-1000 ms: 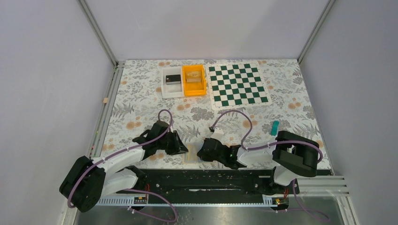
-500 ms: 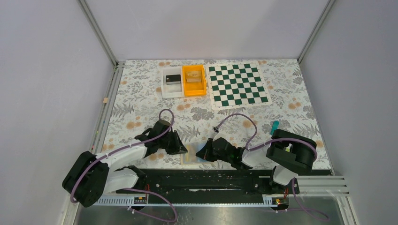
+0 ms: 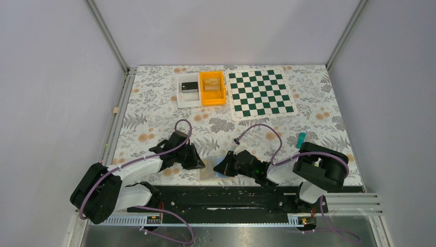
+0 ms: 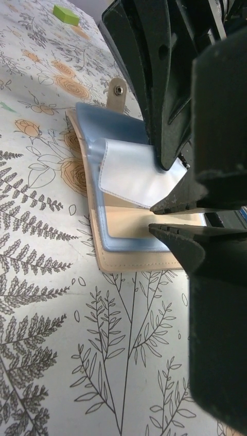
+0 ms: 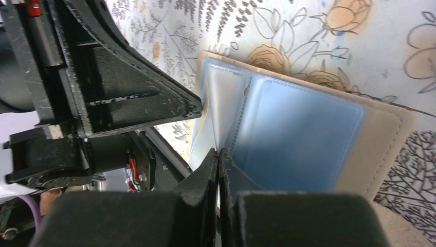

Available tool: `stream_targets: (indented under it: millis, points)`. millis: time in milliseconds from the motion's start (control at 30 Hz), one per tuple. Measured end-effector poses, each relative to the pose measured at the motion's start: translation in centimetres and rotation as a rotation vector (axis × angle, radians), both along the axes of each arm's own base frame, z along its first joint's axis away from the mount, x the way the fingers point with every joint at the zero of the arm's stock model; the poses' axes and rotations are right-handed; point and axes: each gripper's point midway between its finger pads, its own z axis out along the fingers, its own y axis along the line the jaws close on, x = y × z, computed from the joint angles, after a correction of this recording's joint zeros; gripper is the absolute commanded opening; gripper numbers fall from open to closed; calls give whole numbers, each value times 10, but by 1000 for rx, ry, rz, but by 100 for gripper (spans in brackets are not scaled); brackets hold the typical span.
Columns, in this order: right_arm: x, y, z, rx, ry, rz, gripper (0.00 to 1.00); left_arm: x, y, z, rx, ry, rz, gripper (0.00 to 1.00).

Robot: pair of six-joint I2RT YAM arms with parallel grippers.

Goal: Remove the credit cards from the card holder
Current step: Remove the credit card from the card holder.

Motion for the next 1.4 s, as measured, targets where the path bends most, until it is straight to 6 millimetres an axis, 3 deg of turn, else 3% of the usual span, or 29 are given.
stream_targets:
  millis: [167, 400, 567, 733, 967, 1400]
  points:
    - [-1, 7, 8, 48, -10, 22, 0, 2, -2, 3, -10, -6, -2, 16]
    - [-3, 6, 5, 72, -8, 29, 0, 1, -2, 3, -8, -2, -2, 16]
    - [-1, 5, 6, 77, -11, 23, 0, 1, -1, 5, -5, -6, 1, 26]
    - [-1, 5, 10, 87, -16, 23, 0, 2, -6, 22, -61, -40, -1, 35]
    - [-1, 6, 10, 89, -16, 23, 0, 6, -17, 46, -153, -97, -10, 40]
    - [0, 7, 18, 114, -16, 17, 0, -5, -12, 35, -147, -65, -12, 48]
